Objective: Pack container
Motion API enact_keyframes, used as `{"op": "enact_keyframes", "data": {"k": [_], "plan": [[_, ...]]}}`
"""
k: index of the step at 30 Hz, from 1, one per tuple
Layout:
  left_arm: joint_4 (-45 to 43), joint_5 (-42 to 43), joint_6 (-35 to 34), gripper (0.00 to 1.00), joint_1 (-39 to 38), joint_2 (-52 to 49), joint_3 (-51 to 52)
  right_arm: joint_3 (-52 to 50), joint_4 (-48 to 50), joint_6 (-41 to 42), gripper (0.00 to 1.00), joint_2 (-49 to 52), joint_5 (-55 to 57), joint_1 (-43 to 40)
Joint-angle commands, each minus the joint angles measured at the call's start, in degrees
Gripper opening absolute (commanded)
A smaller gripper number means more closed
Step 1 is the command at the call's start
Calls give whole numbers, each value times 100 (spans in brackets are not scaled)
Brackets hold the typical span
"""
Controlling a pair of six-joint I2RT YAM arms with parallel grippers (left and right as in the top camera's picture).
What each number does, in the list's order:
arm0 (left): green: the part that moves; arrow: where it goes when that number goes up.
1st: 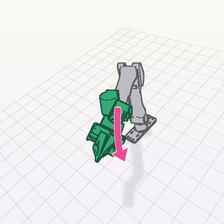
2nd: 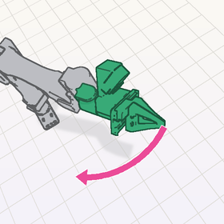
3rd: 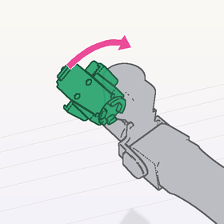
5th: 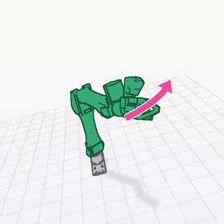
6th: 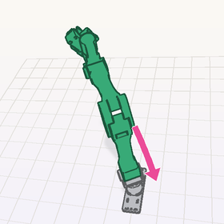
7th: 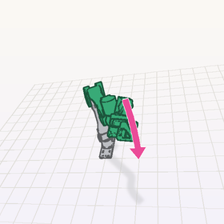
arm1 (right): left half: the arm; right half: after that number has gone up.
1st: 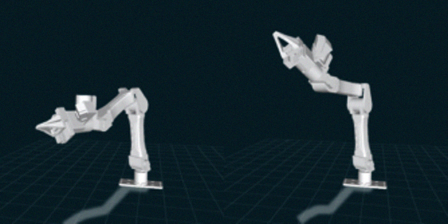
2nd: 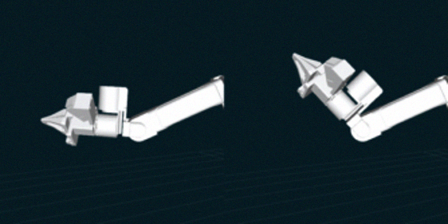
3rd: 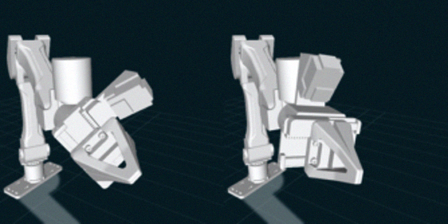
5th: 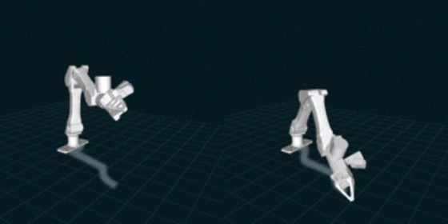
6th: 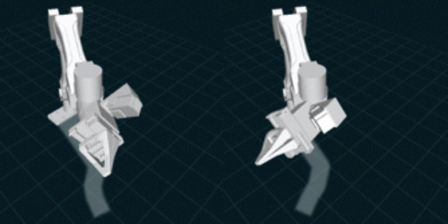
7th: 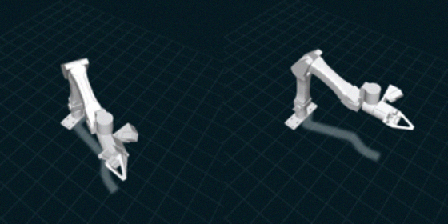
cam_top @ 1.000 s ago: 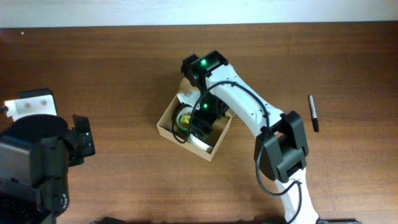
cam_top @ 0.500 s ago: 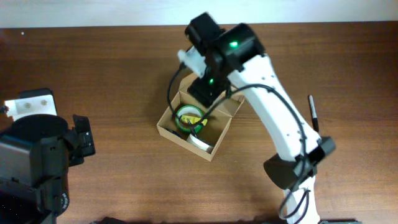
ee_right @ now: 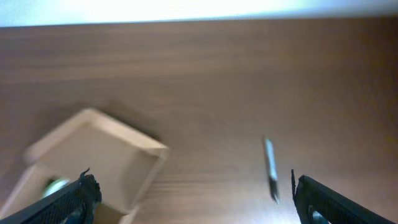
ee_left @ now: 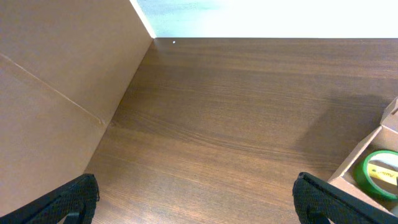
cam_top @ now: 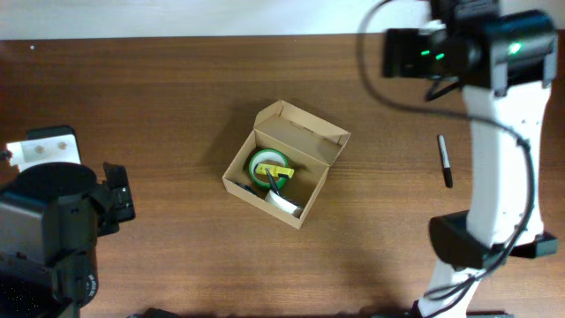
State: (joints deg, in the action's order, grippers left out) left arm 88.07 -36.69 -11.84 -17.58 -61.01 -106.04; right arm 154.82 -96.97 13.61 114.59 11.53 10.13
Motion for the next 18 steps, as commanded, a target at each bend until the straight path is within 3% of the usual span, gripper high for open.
{"op": "enact_keyframes", "data": {"k": [1,8,15,18], "plan": [[-20,-61,-74,99,24,9,26,-752,-37,345,99,90,-59,-765],[-17,-59,-74,99,24,-44,26,-2667,26,332,99,96,-37,-1823],[24,-55,-74,99,24,-103,26,-4433,448,13,99,96,-39,-1921],[72,-35,-76,99,24,-111,26,-4745,649,-146,99,96,-55,-1919]]}}
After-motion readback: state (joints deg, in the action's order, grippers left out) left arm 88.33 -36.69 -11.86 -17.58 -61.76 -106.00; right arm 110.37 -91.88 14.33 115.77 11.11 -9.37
